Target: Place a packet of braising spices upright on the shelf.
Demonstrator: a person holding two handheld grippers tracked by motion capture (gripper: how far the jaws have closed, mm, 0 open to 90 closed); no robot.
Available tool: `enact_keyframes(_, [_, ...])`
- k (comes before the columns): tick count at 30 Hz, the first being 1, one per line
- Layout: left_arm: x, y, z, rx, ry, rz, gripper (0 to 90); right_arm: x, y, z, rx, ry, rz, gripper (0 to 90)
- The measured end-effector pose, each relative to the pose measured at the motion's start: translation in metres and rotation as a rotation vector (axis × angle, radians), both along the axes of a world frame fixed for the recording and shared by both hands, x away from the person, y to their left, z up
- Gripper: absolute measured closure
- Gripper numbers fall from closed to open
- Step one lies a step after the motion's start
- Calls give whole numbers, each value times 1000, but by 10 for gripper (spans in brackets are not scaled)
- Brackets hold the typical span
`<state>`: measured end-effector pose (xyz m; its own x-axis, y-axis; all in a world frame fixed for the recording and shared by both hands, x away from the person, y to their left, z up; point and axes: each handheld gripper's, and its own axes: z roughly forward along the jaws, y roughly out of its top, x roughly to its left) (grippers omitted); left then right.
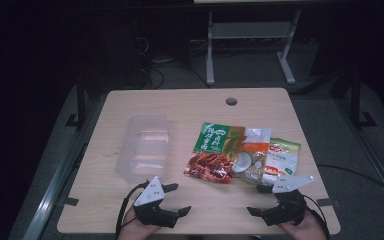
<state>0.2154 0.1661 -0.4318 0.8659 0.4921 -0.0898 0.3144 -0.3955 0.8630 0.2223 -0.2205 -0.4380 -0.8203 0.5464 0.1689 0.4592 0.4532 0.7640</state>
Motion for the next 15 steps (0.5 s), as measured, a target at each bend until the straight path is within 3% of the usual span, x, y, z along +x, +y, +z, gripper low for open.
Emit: enact_keyframes(15, [-1, -2, 1, 26, -21, 10, 231, 1, -4, 4, 11, -11, -32, 200])
